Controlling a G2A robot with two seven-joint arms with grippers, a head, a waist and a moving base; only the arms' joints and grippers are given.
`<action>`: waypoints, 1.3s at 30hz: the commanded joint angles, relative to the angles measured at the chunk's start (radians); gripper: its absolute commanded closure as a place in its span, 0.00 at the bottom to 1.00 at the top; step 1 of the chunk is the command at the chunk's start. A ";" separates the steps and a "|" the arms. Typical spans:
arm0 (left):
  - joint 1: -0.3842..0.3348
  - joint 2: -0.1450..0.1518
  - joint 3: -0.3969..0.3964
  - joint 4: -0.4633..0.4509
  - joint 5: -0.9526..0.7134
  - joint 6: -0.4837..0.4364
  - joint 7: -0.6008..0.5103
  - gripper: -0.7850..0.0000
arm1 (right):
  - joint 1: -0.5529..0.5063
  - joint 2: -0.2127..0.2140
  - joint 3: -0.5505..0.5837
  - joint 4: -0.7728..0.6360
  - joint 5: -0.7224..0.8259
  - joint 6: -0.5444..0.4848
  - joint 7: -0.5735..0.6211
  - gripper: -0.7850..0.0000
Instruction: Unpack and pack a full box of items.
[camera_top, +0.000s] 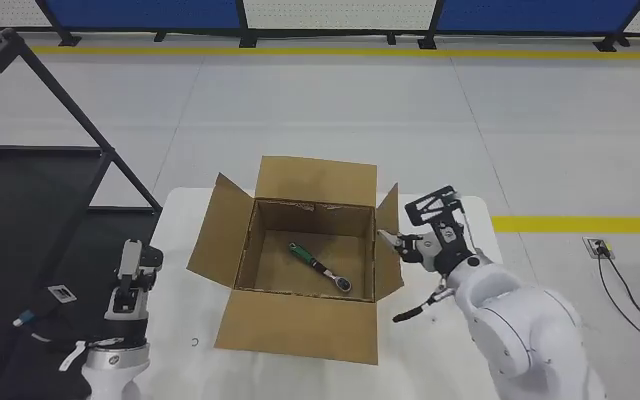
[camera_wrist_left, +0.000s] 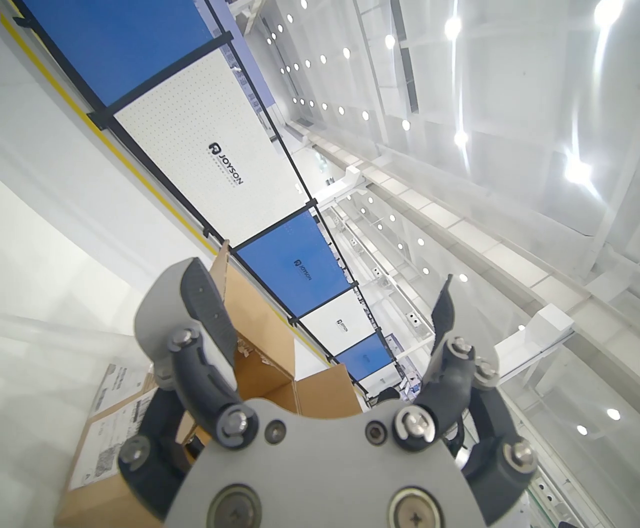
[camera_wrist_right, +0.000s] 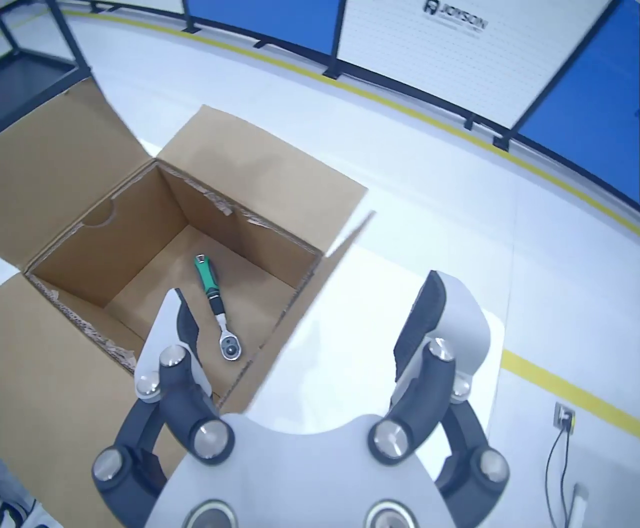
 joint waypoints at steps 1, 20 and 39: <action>-0.003 0.000 0.009 0.002 0.007 0.000 0.003 0.00 | -0.030 0.004 0.069 -0.003 0.018 0.031 0.004 0.00; -0.005 -0.003 0.026 -0.009 0.039 0.022 0.034 0.00 | 0.213 0.020 0.116 0.766 0.101 -0.013 0.205 0.00; -0.007 -0.004 0.022 0.001 0.050 0.023 0.044 0.00 | 0.351 0.022 0.030 1.027 0.066 -0.001 0.220 0.73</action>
